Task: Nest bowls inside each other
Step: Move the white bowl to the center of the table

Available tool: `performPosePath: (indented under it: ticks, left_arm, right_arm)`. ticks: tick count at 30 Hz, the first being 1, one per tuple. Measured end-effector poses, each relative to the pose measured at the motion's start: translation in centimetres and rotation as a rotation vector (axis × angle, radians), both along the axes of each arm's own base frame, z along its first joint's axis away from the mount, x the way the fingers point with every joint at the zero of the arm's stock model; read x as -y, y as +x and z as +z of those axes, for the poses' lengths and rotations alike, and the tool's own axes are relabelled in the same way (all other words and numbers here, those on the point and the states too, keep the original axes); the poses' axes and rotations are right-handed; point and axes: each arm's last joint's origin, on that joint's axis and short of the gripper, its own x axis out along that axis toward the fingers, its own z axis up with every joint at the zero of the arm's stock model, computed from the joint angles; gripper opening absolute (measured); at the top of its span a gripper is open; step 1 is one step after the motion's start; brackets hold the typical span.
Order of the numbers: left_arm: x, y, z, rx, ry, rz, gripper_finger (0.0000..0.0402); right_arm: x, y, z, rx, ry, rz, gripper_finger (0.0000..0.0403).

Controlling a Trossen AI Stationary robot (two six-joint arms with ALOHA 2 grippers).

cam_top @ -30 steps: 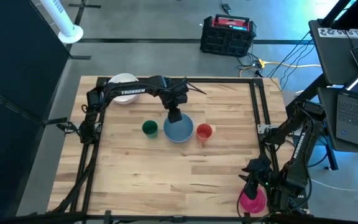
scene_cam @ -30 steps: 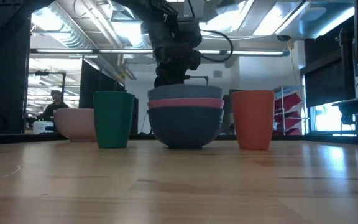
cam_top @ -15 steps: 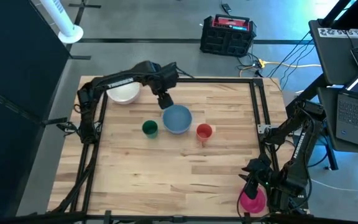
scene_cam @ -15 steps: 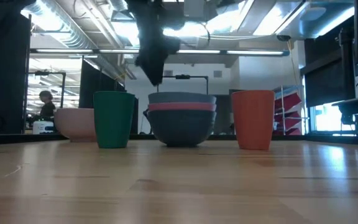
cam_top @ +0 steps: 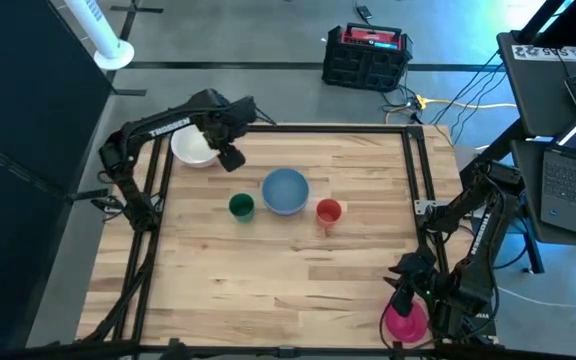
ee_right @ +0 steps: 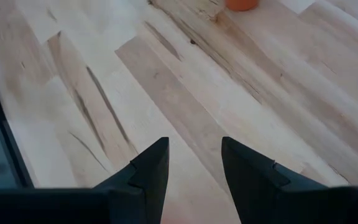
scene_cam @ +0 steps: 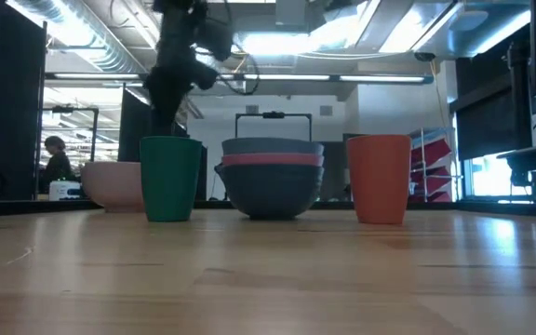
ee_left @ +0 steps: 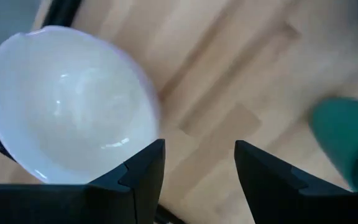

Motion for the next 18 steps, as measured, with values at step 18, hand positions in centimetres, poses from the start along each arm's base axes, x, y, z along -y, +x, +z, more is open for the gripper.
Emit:
performPosePath:
  ticks: [18]
  left_arm:
    - [-2.4, -4.0, -4.5, -0.032, -0.026, -0.022, 0.0178]
  right_arm:
    - [1.0, 2.3, 0.1, -0.029, 0.060, -0.121, 0.0136]
